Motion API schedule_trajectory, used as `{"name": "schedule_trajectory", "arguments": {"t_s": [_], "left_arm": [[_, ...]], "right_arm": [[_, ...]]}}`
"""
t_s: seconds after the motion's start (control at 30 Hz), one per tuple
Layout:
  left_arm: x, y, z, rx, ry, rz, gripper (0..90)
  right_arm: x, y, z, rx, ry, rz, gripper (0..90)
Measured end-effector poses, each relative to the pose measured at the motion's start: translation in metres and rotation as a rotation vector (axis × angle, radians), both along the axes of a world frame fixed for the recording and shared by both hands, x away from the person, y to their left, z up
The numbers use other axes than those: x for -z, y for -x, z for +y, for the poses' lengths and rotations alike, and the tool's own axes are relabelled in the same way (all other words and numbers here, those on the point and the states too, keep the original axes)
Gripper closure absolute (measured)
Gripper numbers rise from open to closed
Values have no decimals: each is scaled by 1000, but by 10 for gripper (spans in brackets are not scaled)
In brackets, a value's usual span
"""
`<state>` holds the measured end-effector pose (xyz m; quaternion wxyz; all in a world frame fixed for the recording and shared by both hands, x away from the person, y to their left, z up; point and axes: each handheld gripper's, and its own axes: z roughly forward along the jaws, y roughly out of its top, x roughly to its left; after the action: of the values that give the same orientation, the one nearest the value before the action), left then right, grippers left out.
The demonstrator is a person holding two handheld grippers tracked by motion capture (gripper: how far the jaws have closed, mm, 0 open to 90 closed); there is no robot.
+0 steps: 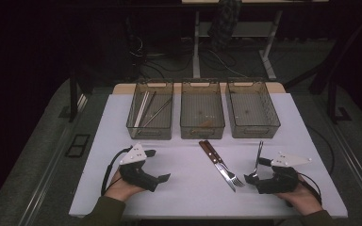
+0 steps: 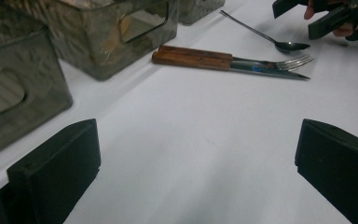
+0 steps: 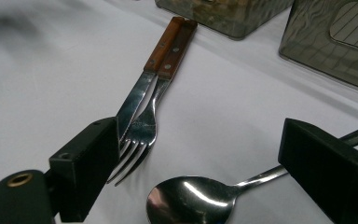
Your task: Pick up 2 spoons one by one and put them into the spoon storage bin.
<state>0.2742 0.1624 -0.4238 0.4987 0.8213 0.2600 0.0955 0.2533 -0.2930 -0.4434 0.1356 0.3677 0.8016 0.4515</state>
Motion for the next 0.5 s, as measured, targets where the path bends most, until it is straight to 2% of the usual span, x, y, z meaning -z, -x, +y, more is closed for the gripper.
{"name": "schedule_trajectory", "arguments": {"t_s": [0.17,0.23,0.5], "left_arm": [[6,6,5,-16,10,26,0],[6,6,4,-11,8,24,0],[7,5,0,13,-1,26,0]], "right_arm": [[-3,1,-3,2,-4,10,124],[-5,1,-4,1,1,14,131],[-17,-3,-8,11,21,90,160]]}}
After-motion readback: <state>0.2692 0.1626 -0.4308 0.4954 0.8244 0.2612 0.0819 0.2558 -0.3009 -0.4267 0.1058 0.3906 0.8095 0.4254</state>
